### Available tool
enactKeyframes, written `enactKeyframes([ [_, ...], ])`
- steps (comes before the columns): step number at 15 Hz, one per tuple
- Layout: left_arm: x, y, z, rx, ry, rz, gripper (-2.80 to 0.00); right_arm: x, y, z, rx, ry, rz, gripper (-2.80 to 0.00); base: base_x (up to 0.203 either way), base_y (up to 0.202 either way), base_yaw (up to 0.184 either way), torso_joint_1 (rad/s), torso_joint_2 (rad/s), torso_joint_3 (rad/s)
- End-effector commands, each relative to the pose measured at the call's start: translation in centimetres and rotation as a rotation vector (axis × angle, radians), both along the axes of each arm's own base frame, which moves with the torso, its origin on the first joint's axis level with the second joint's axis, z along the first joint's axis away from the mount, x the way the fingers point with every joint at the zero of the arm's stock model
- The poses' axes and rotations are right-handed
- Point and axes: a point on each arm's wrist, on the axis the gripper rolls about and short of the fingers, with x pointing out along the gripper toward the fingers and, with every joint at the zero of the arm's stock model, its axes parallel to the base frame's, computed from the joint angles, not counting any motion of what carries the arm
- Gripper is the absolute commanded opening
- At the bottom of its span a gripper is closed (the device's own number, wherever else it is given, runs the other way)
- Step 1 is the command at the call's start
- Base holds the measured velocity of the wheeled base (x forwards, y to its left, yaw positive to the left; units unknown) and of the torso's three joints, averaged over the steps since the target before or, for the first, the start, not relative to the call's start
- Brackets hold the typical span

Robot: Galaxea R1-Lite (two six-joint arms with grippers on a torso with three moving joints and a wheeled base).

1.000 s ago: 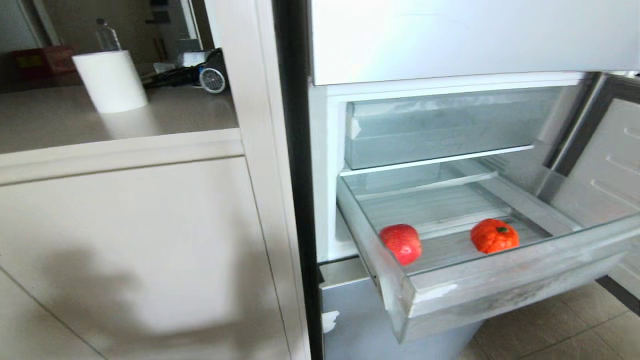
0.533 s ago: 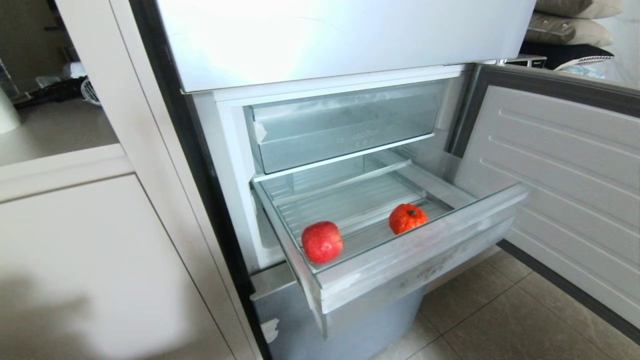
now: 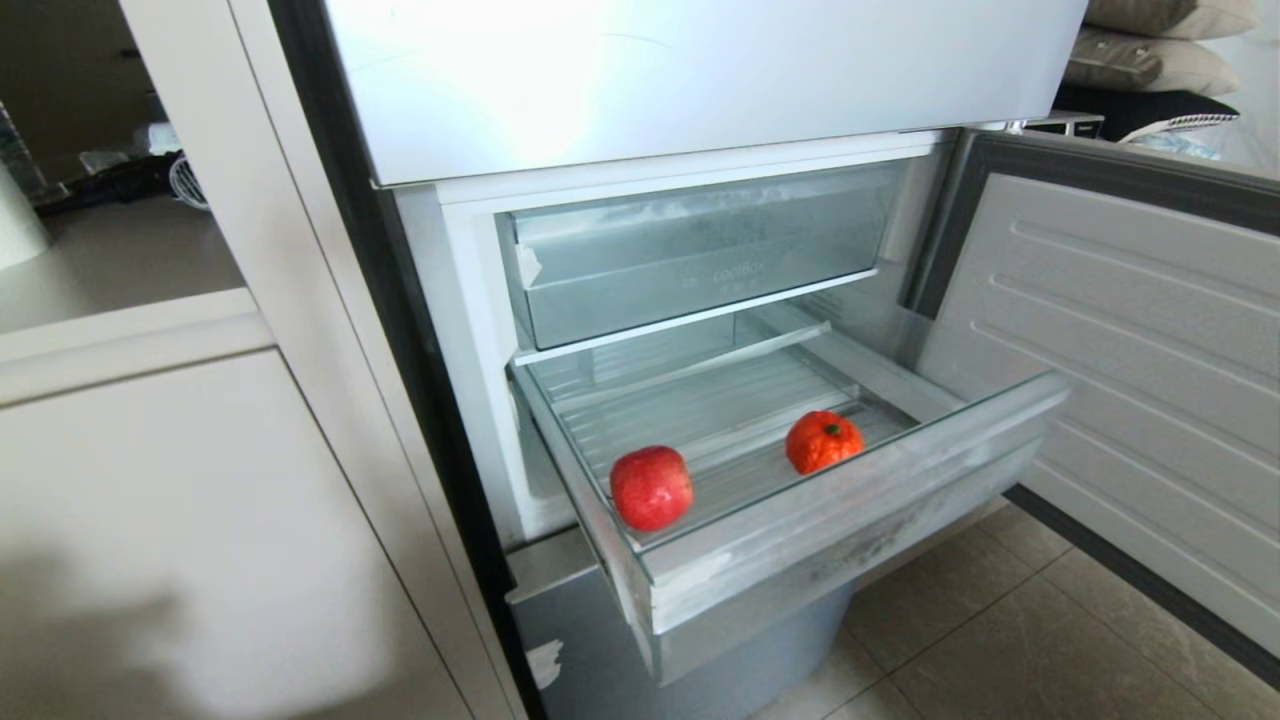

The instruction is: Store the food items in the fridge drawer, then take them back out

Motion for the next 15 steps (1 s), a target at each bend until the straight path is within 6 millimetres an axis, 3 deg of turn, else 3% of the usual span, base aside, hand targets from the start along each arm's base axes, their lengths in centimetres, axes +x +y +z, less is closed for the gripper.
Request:
enactKeyframes([
  [1,0.00,0.00,-0.01,0.000,0.000,0.001,-2.80,-0.01,0.00,0.00,0.002,-0.002,-0.001,-2.80,0.000,0.000,0.000,0.000,0.00,0.000],
  [6,0.00,0.00,-0.01,0.000,0.000,0.001,-2.80,-0.01,-0.01,0.01,0.024,-0.003,-0.003,-2.80,0.000,0.000,0.000,0.021,-0.05,-0.038],
  [15,0.00,0.00,-0.01,0.000,0.000,0.001,-2.80,-0.01,-0.01,0.01,0.025,-0.003,-0.003,-2.80,0.000,0.000,0.000,0.196,-0.51,-0.313],
])
